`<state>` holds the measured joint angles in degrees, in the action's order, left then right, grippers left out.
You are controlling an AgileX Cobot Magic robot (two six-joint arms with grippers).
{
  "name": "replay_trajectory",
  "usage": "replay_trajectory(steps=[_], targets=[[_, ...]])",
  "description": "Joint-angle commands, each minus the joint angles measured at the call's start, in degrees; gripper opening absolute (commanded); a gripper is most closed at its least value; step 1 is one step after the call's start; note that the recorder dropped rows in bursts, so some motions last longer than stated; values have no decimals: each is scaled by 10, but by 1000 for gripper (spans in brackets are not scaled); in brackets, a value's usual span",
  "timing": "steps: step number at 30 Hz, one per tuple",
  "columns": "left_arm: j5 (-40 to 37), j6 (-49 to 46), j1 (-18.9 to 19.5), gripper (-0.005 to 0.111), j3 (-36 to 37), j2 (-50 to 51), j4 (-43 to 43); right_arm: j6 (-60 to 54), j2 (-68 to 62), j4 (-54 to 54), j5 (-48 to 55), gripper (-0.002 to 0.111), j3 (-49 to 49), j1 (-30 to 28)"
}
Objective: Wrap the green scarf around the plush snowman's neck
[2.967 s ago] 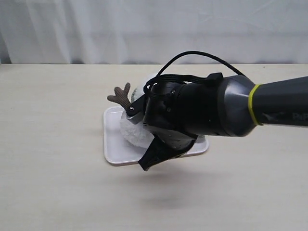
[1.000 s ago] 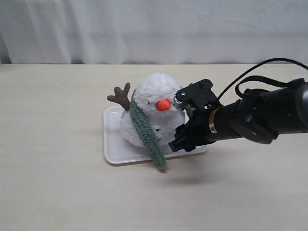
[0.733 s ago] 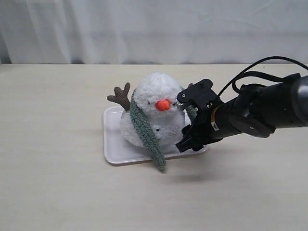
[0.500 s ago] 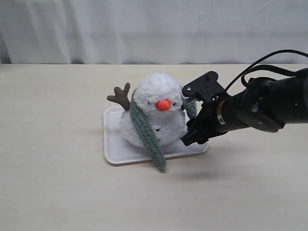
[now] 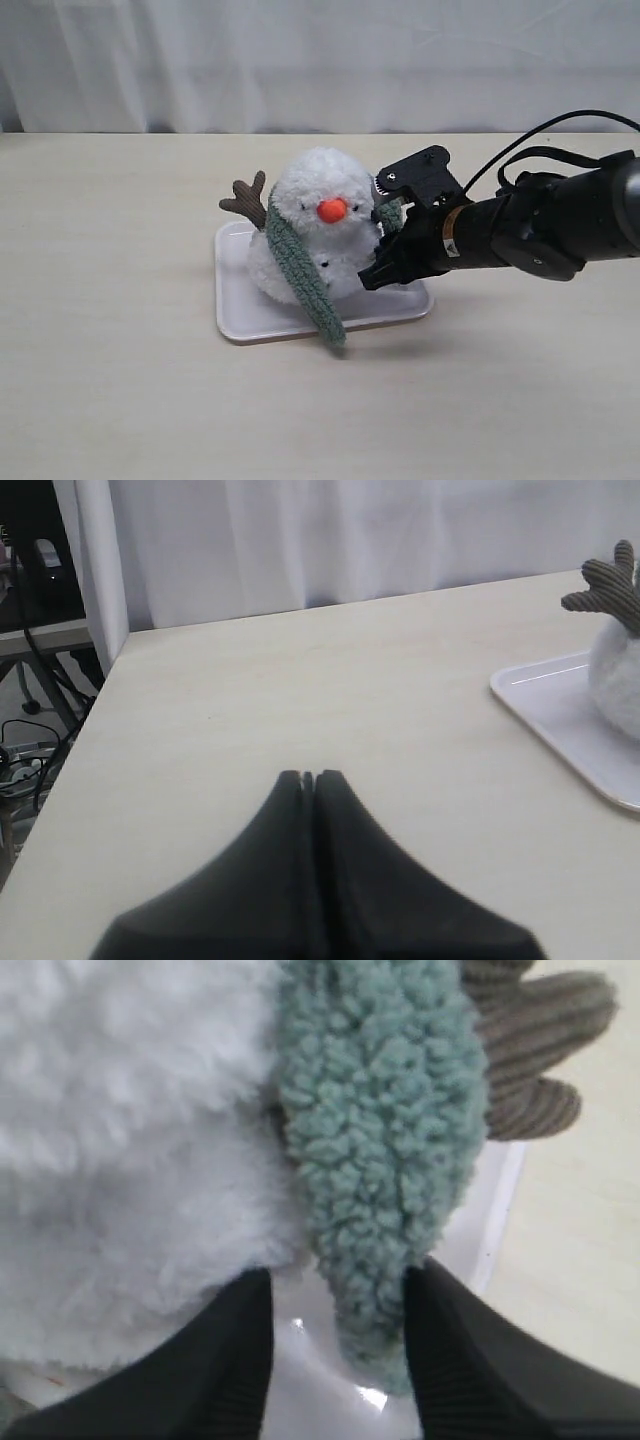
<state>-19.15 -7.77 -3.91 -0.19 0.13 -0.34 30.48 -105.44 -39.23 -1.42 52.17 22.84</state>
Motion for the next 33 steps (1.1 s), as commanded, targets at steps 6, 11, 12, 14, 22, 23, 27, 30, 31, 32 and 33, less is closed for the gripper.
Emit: replay_trajectory(steps=[6,11,12,14,22,23,27,30,31,32,33], targets=[[5,1,2,0,2,-1,-2,51,5,1,40,4,1,19],[5,1,2,0,2,-1,-2,42,29,-2,70,4,1,81],[5,1,2,0,2,-1,-2,33,33,-2,74,4,1,94],[5,1,2,0,2,-1,-2,22,37,-2,86,4,1,112],[7,1,2,0,2,-1,-2,22,39,28,175,4,1,119],[7,1,2,0,2,-1,-2,23,39,35,182,4,1,119],[7,1,2,0,2,-1,-2,3,43,112,191,4,1,120],[7,1,2,0,2,-1,-2,-14,43,166,191,4,1,120],[7,1,2,0,2,-1,-2,-14,43,182,191,4,1,120],[7,1,2,0,2,-1,-2,-14,43,196,191,4,1,120],[7,1,2,0,2,-1,-2,-14,43,210,191,4,1,120]])
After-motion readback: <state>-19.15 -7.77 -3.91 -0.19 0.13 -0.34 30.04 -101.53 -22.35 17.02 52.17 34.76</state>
